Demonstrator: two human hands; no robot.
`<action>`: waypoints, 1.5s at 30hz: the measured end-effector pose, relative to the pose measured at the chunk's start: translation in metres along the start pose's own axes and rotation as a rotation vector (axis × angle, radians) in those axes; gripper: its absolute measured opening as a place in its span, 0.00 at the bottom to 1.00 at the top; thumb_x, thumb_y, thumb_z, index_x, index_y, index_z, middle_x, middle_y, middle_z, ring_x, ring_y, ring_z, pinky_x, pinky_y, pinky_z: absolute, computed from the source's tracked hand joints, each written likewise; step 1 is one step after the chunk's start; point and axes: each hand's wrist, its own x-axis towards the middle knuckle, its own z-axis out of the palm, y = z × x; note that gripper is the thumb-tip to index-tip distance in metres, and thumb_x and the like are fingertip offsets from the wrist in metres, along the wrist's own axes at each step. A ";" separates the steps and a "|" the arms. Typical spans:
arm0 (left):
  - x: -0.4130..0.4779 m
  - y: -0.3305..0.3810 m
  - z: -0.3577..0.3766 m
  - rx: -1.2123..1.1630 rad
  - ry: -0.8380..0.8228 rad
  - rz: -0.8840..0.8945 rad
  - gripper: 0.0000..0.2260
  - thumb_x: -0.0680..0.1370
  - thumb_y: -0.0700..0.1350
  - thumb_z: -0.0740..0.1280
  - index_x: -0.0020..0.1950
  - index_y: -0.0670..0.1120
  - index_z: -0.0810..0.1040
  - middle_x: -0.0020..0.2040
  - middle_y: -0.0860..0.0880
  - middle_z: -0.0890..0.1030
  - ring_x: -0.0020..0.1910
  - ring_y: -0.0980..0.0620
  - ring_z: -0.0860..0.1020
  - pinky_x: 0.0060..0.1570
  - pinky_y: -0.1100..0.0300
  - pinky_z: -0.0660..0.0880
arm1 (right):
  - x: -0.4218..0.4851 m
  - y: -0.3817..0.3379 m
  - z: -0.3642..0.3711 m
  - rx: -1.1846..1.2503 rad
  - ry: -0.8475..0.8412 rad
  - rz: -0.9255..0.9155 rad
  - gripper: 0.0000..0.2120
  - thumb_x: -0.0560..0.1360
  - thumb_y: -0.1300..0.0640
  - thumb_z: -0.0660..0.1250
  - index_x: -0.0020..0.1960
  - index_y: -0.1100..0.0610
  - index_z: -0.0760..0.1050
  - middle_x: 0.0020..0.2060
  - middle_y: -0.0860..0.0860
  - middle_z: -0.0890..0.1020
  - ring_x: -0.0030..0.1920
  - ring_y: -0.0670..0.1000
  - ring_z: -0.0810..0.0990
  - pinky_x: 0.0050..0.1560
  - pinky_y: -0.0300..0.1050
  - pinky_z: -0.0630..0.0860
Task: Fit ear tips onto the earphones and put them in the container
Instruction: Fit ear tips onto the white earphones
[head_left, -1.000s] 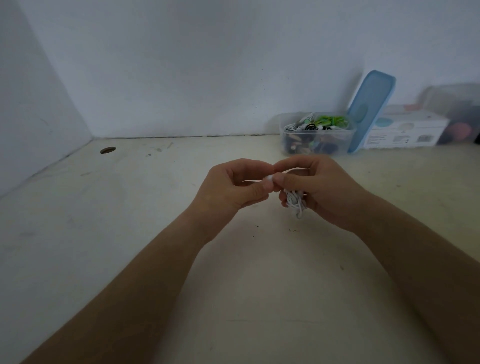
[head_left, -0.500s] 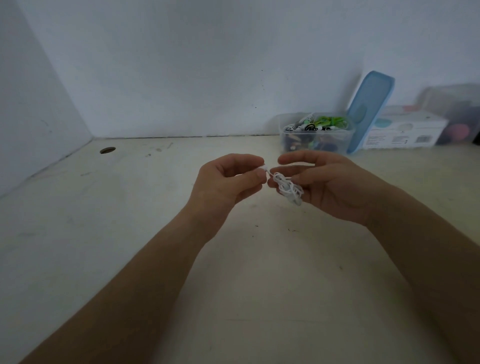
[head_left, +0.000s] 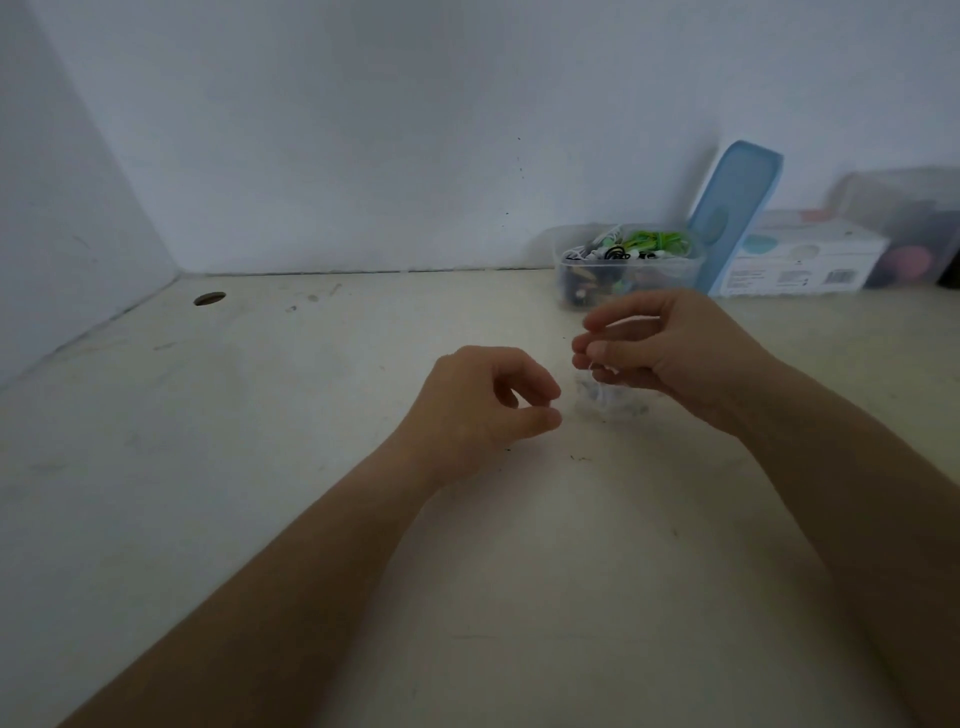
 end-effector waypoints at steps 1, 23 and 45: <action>0.001 -0.001 -0.001 0.037 0.026 0.014 0.05 0.71 0.46 0.77 0.44 0.54 0.84 0.39 0.59 0.84 0.38 0.59 0.80 0.40 0.73 0.74 | 0.000 0.000 -0.001 -0.044 -0.002 0.001 0.11 0.70 0.72 0.73 0.49 0.61 0.80 0.43 0.57 0.87 0.47 0.56 0.87 0.48 0.48 0.83; 0.008 -0.016 -0.002 0.043 0.111 -0.174 0.03 0.76 0.44 0.71 0.45 0.52 0.81 0.41 0.58 0.82 0.39 0.62 0.80 0.41 0.77 0.72 | 0.003 0.011 0.010 0.017 -0.086 0.056 0.07 0.70 0.62 0.75 0.43 0.66 0.83 0.40 0.59 0.86 0.41 0.50 0.85 0.42 0.36 0.80; 0.002 0.000 -0.004 -1.050 0.091 -0.455 0.07 0.75 0.32 0.69 0.50 0.40 0.82 0.45 0.43 0.85 0.43 0.50 0.85 0.45 0.63 0.81 | 0.002 0.012 0.013 0.051 -0.214 -0.028 0.10 0.73 0.71 0.69 0.50 0.60 0.82 0.41 0.55 0.85 0.41 0.49 0.81 0.43 0.37 0.80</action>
